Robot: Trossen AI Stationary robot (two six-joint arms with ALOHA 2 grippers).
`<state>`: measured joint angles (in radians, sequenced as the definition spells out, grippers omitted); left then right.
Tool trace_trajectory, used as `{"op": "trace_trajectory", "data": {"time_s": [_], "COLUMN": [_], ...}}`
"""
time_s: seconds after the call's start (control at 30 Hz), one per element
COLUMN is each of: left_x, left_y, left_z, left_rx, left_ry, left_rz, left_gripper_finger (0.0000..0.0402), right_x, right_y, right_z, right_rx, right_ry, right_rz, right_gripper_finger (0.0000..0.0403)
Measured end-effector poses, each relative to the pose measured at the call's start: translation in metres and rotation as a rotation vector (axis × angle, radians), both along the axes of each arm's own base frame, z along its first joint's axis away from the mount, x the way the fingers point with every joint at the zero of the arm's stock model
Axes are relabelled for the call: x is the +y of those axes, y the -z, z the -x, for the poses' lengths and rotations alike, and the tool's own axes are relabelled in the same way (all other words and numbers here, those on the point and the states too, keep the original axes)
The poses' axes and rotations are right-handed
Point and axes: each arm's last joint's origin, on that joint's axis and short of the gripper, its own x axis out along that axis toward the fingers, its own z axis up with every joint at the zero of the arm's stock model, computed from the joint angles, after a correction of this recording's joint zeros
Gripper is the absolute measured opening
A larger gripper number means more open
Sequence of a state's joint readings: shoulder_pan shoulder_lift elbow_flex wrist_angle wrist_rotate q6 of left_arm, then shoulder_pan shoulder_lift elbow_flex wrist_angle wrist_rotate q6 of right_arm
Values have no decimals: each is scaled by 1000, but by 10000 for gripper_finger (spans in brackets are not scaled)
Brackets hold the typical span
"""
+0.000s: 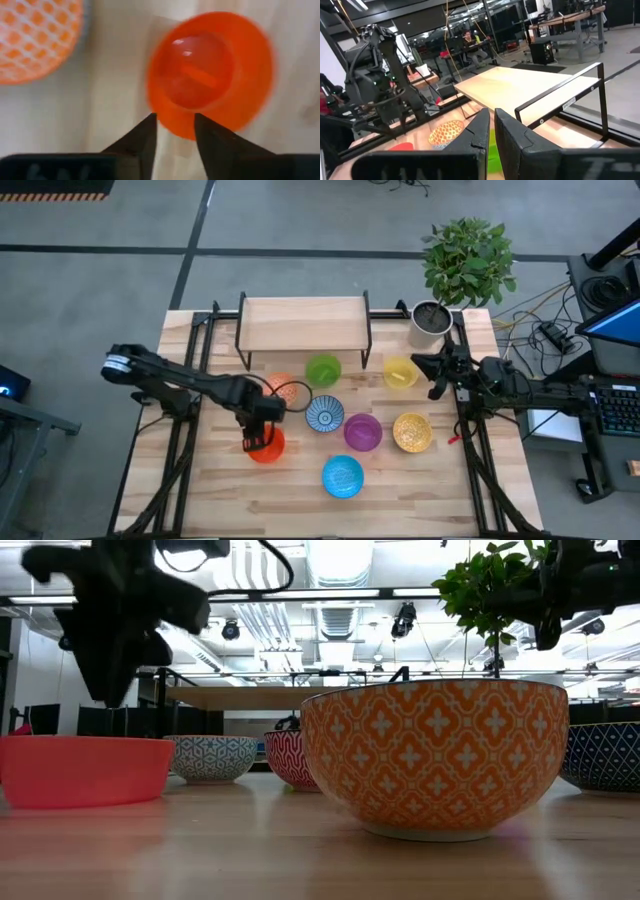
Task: Place and stack bowls onto a shelf
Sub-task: Put the transparent orange bowl on the shelf
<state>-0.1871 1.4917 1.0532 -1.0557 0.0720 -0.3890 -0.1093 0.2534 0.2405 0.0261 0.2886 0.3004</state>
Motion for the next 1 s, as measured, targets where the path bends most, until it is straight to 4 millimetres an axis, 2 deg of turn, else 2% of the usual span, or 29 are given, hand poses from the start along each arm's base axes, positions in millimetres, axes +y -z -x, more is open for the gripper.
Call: {"op": "trace_trajectory", "data": {"time_s": [0.17, 0.37, 0.63, 0.87, 1.0], "left_x": [2, 2, 1, 0, -2], "left_y": [13, 33, 52, 54, 52], "left_z": [-3, -4, -8, -9, -9], "left_rx": [43, 79, 105, 112, 126], "left_ry": [24, 27, 18, 38, 51], "left_rz": [-99, -106, -107, -62, -2], "left_gripper_finger": [181, 183, 127, 17, 6], "right_x": [0, 0, 0, 0, 0], "right_y": [1, 2, 4, 5, 5], "right_z": [-1, -1, -1, -1, -1], "right_rx": [6, 11, 27, 34, 39], "right_ry": [0, -5, -9, -10, -10], "right_rz": [-3, -22, -45, -51, -51], "right_gripper_finger": [18, 18, 18, 18, 18]}}
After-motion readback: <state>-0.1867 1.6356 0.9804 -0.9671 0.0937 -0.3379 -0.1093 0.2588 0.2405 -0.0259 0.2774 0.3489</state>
